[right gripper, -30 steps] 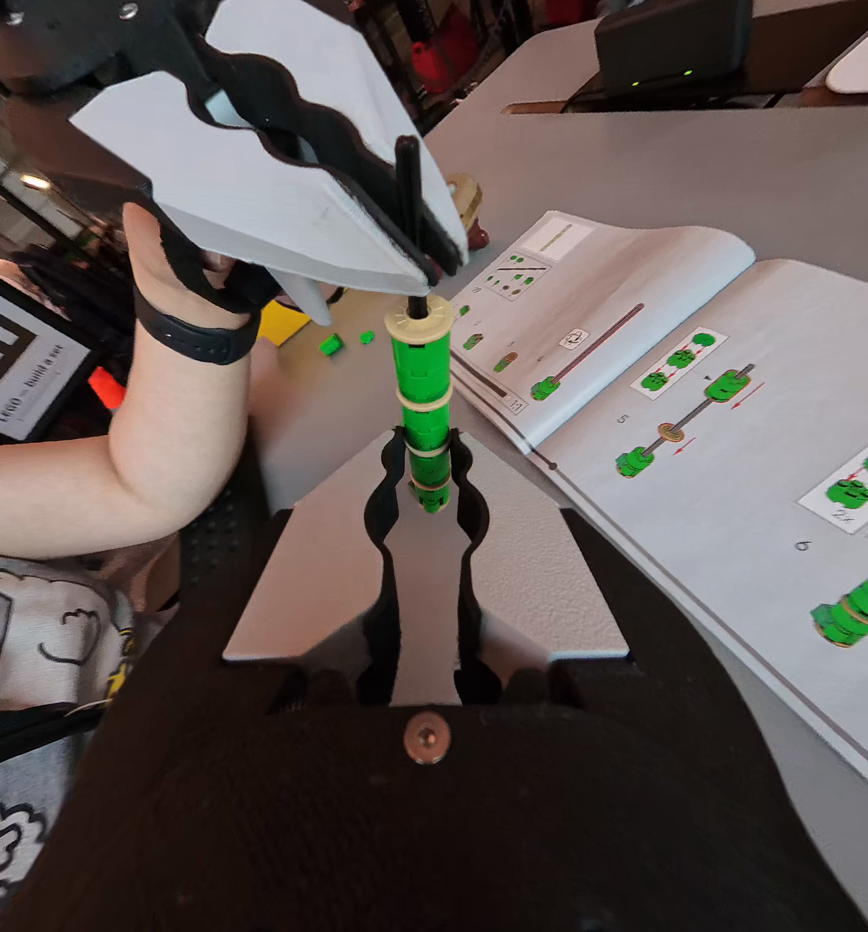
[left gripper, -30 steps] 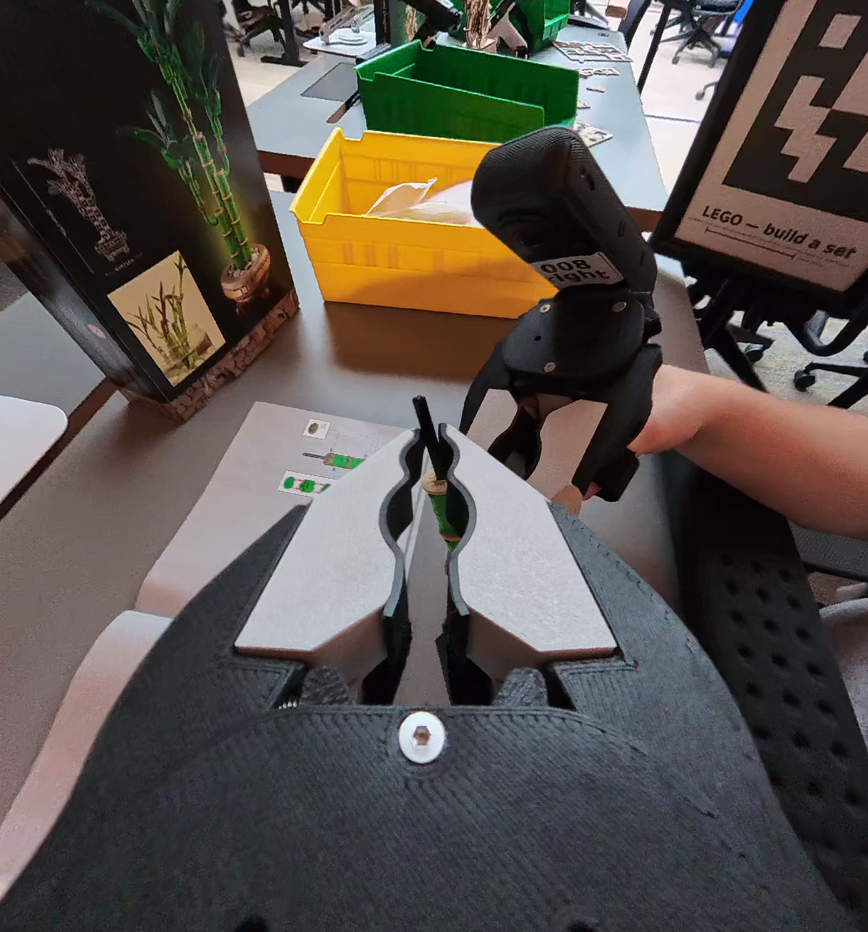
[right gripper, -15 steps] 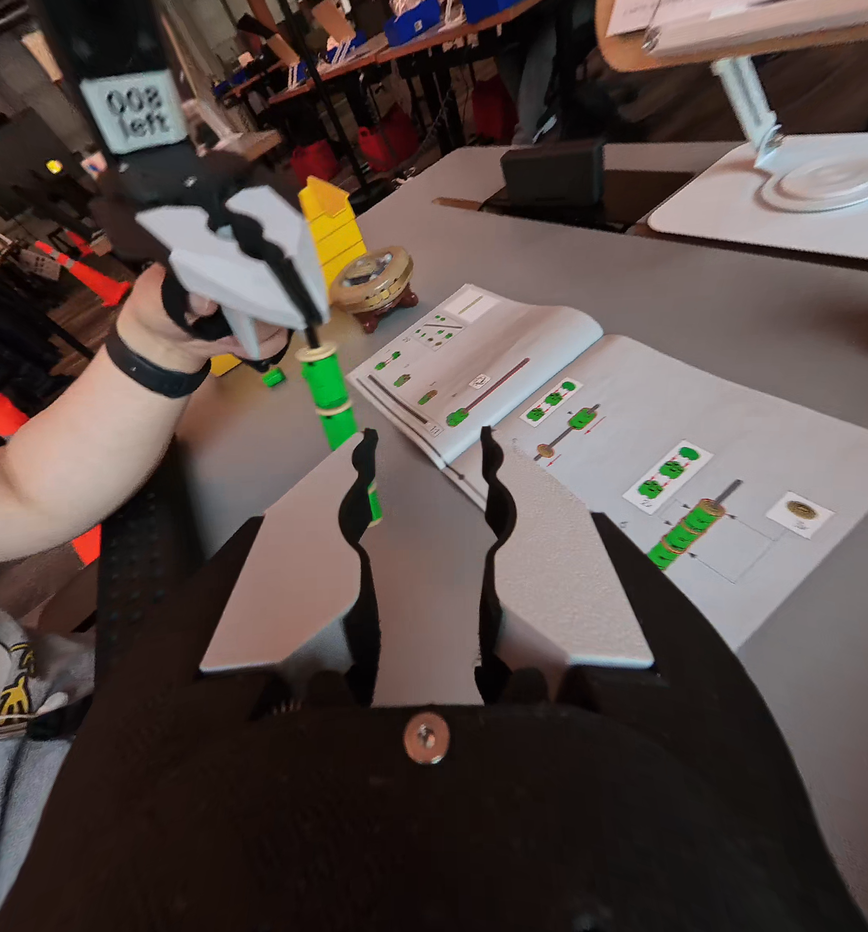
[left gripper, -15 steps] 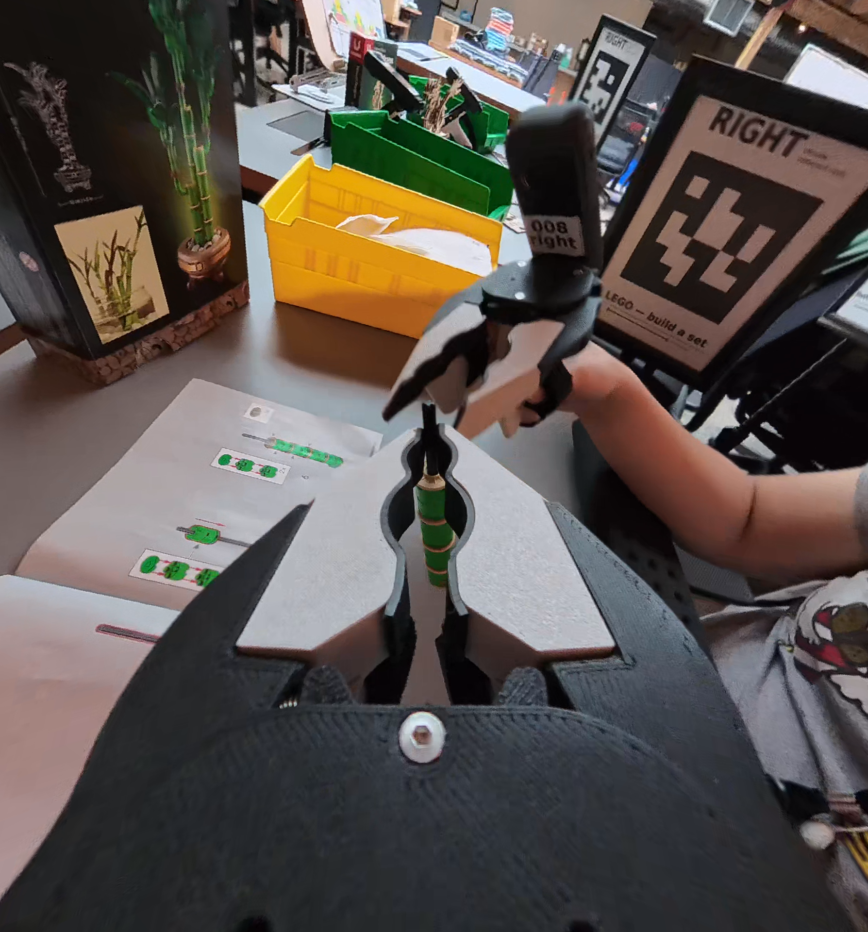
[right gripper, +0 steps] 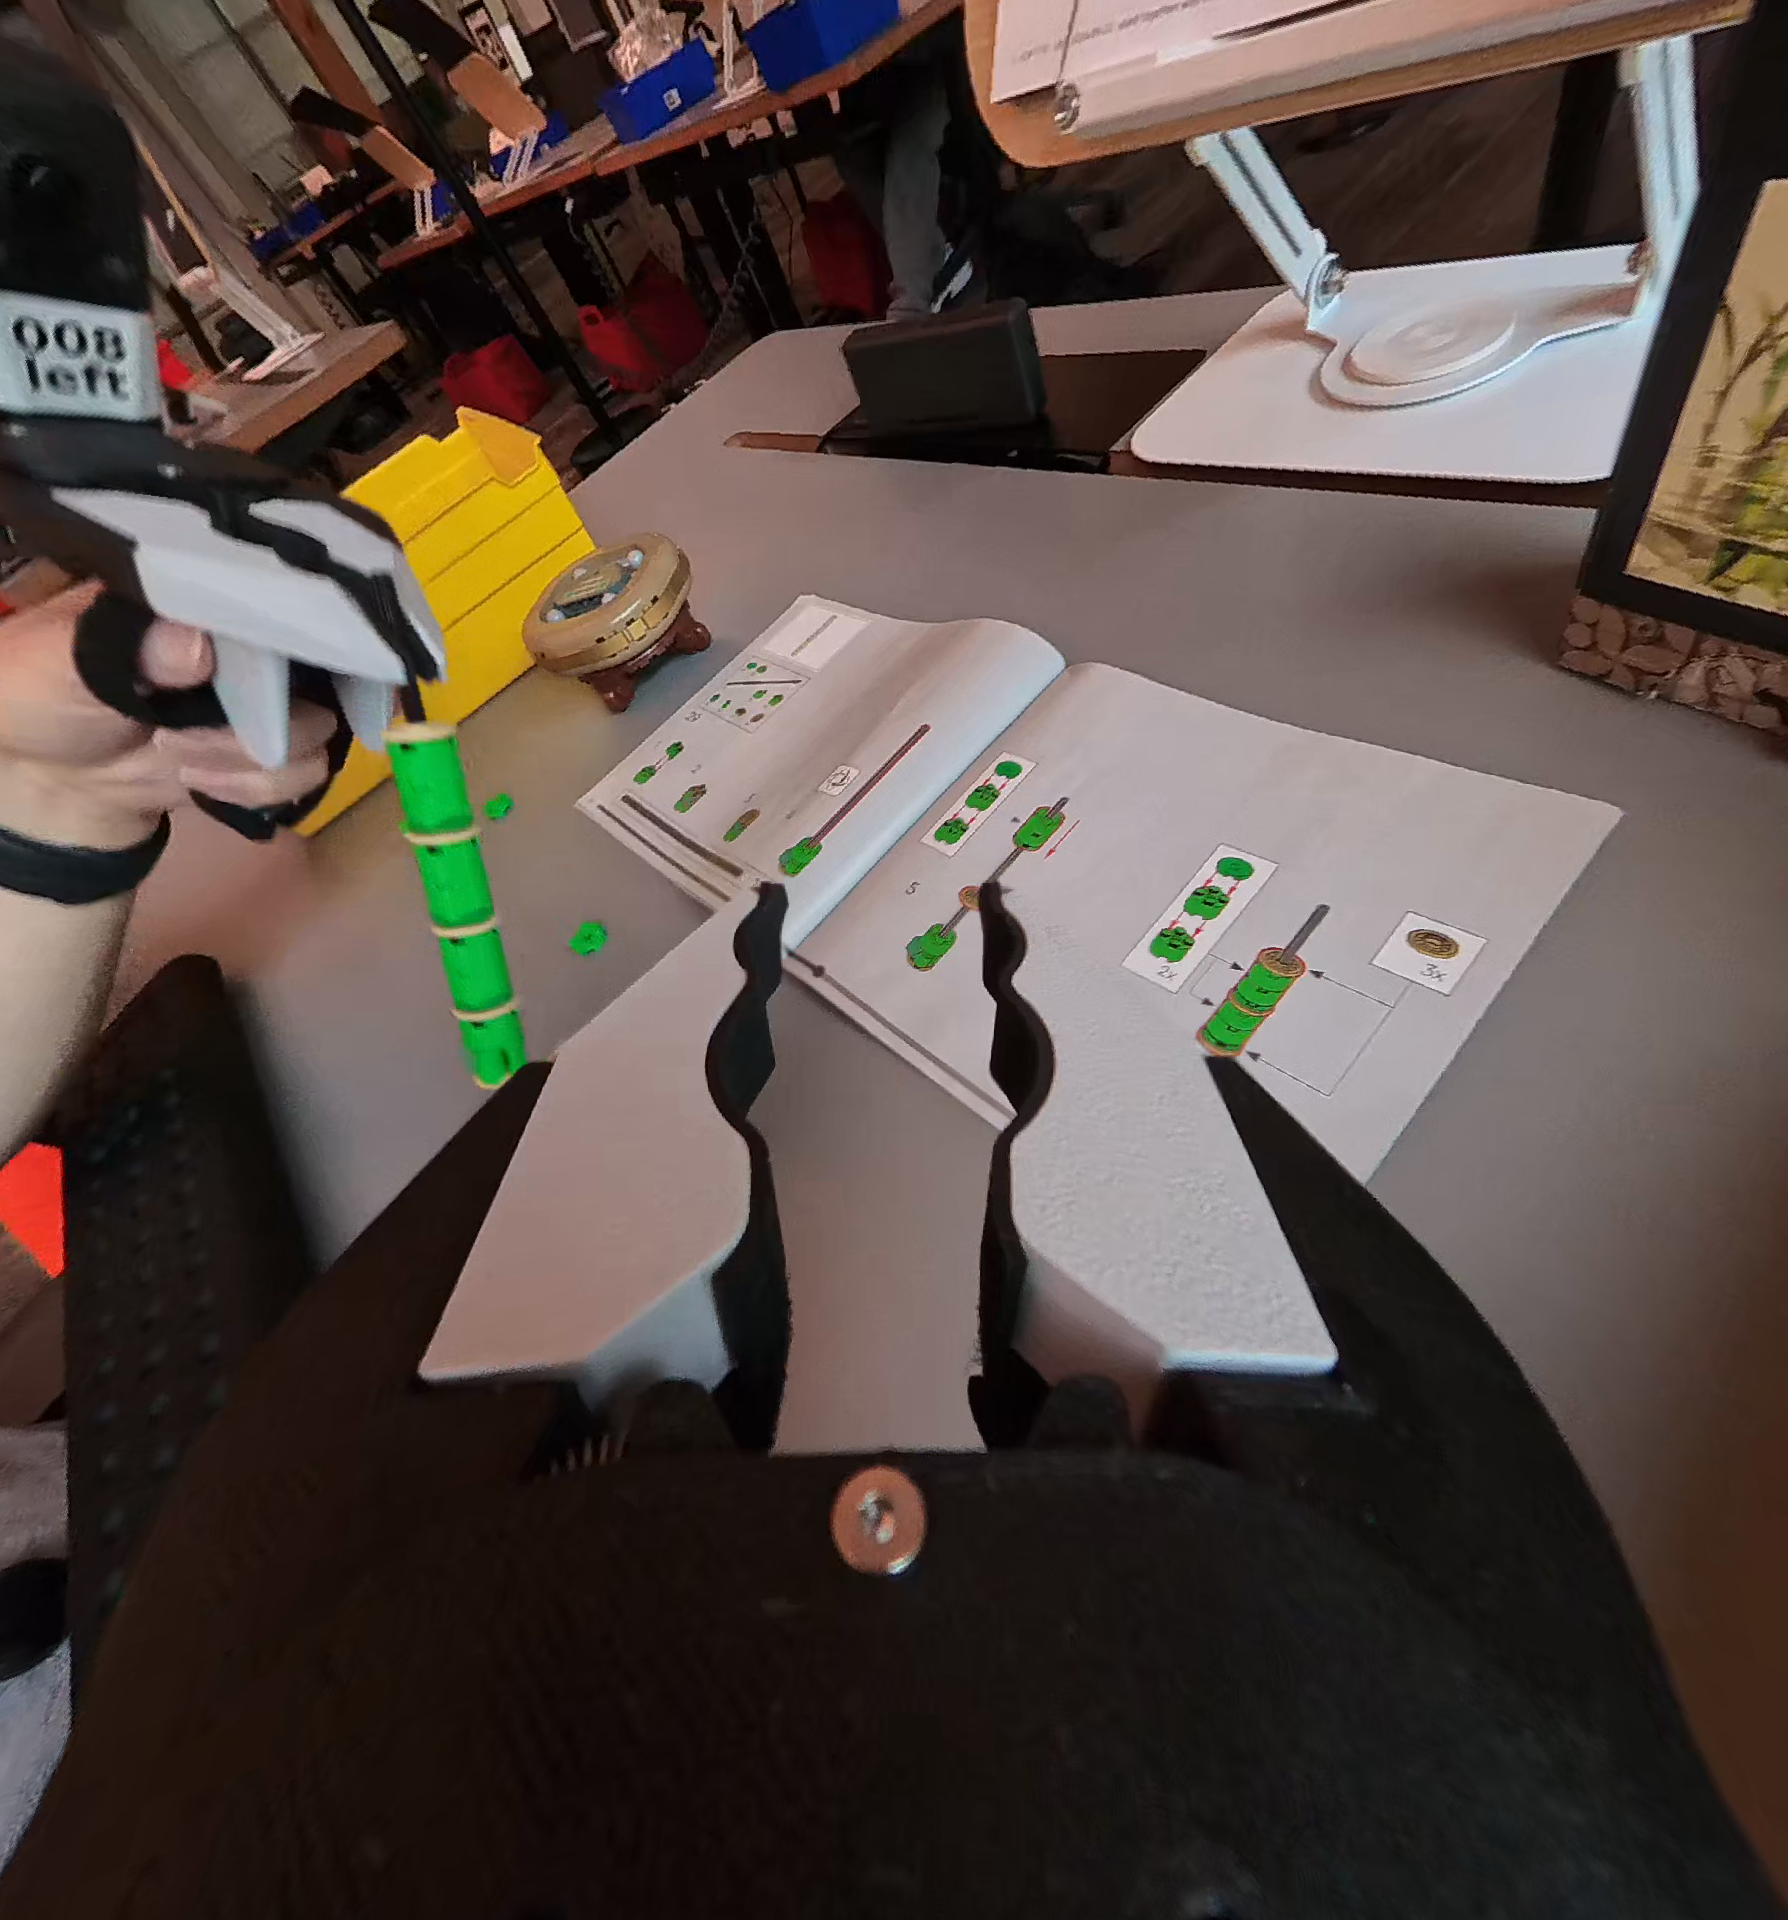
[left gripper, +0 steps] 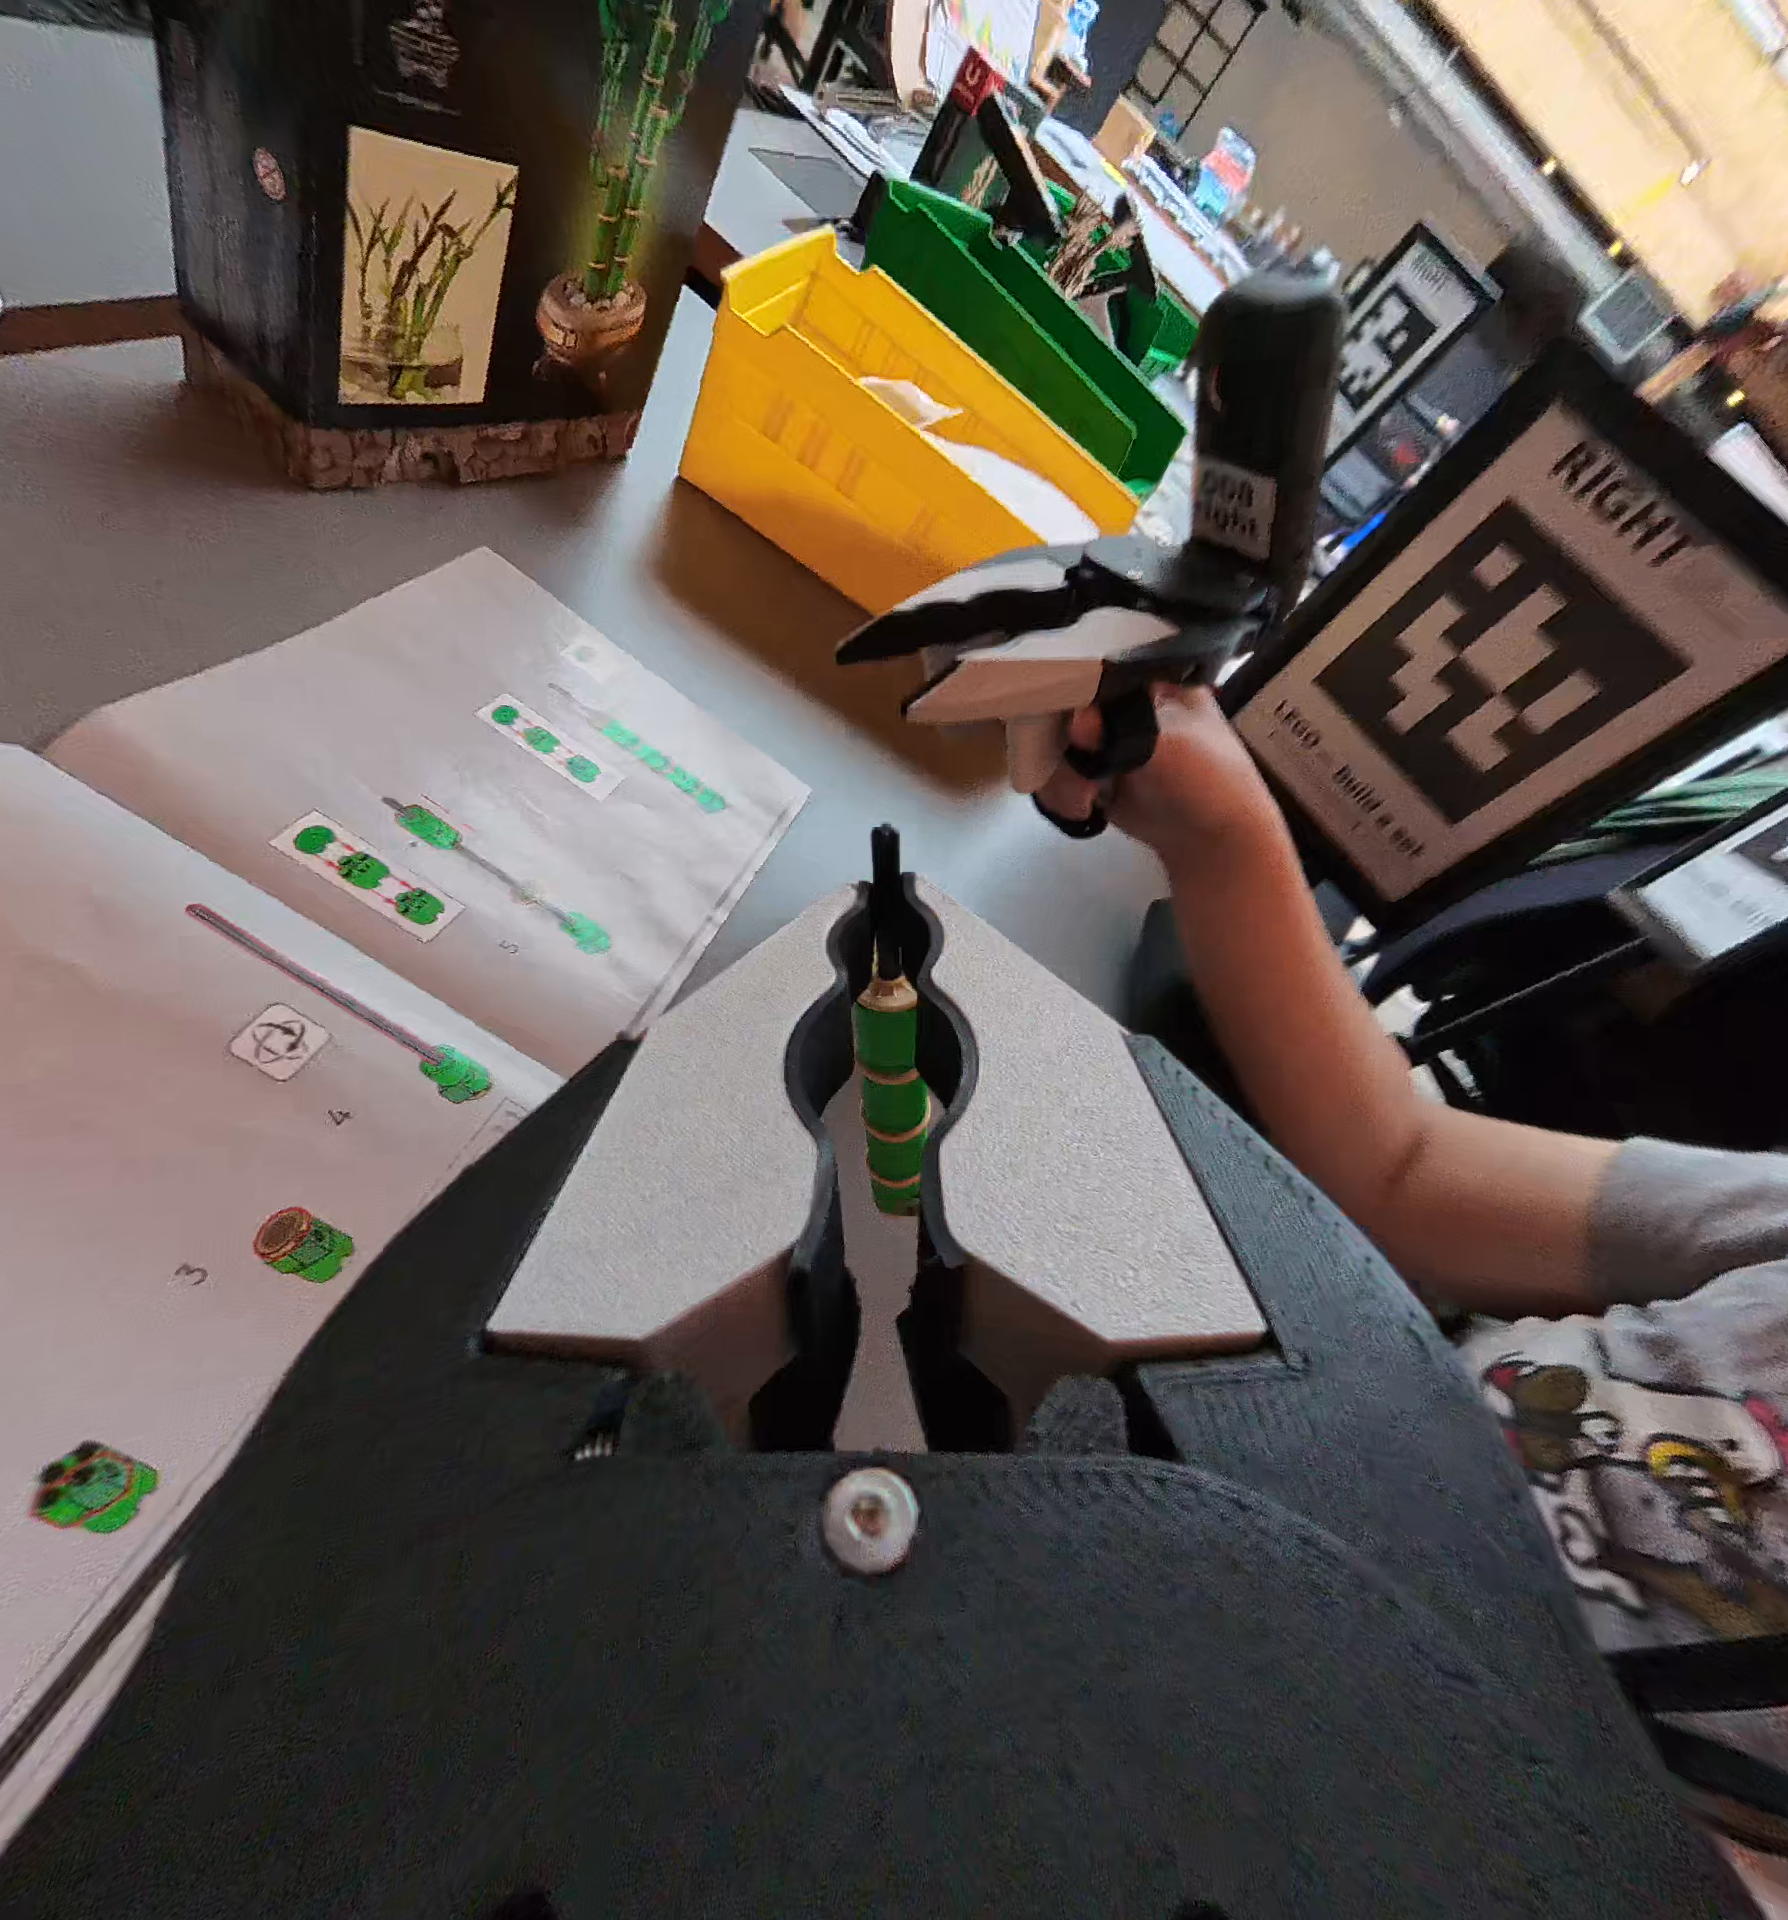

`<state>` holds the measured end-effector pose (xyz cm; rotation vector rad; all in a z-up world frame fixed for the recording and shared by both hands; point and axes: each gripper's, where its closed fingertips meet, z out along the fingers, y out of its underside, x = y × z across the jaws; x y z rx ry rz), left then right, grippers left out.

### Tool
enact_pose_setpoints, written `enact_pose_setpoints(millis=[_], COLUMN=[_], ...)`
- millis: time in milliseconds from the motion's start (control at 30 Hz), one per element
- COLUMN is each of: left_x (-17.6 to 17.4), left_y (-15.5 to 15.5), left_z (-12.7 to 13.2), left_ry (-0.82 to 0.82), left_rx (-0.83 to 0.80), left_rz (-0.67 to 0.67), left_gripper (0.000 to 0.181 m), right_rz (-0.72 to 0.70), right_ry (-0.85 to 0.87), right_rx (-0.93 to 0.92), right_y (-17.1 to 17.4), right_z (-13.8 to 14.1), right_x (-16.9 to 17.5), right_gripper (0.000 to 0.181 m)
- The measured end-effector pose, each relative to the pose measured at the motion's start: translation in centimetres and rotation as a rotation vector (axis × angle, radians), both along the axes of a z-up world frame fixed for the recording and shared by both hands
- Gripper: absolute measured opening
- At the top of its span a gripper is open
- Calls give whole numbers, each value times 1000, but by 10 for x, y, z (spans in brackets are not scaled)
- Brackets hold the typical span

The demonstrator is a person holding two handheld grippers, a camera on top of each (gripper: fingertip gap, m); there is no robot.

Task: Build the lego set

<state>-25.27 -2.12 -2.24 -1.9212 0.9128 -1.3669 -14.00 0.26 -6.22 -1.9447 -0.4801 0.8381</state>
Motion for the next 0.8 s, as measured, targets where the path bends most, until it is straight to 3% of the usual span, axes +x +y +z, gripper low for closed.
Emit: enact_pose_setpoints(millis=[200, 333, 567, 800], left_x=[-2, 0, 11, 11], left_y=[5, 5, -36, -41], left_z=[27, 28, 20, -9], left_ry=[-85, -78, -30, 86], left_rx=[-145, -96, 471, 593], left_rz=[-20, -20, -74, -69], left_gripper=[3, 2, 2, 2], right_rz=[28, 28, -42, -71], right_ry=[-69, -59, -77, -71], right_rx=[-20, -12, 48, 59], right_y=[-3, -4, 5, 7], right_z=[-10, -8, -2, 1], right_x=[-7, -7, 3, 9], right_gripper=[37, 37, 34, 33])
